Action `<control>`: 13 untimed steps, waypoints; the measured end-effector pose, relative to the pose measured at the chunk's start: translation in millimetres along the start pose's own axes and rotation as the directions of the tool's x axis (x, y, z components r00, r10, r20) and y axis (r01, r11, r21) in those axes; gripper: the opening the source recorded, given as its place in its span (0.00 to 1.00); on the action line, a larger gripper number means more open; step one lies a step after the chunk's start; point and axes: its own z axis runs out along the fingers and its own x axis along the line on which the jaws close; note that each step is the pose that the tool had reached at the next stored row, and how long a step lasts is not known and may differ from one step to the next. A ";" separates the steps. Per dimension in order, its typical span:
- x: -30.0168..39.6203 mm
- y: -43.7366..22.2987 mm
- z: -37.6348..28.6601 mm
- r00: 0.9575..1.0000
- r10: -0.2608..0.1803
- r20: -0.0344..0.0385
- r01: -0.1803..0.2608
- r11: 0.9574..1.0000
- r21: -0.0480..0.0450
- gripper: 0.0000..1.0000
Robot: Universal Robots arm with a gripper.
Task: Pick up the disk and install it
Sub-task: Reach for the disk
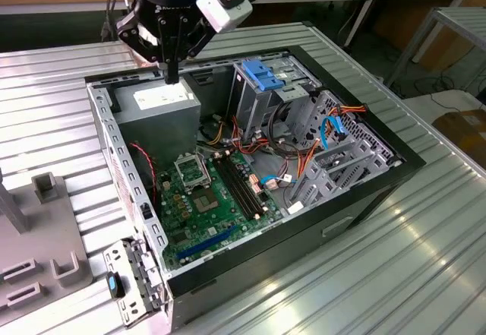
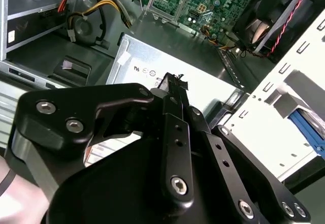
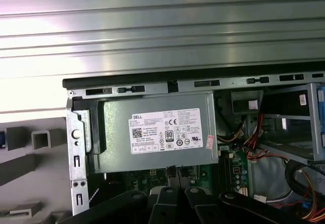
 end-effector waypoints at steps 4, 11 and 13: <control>4.4 -0.3 -0.2 1.000 0.000 0.000 0.000 1.000 0.000 0.11; 16.1 -1.2 -0.4 1.000 0.000 0.000 0.000 1.000 0.000 0.11; 21.4 -1.6 -0.6 1.000 0.000 0.000 0.000 1.000 0.000 0.11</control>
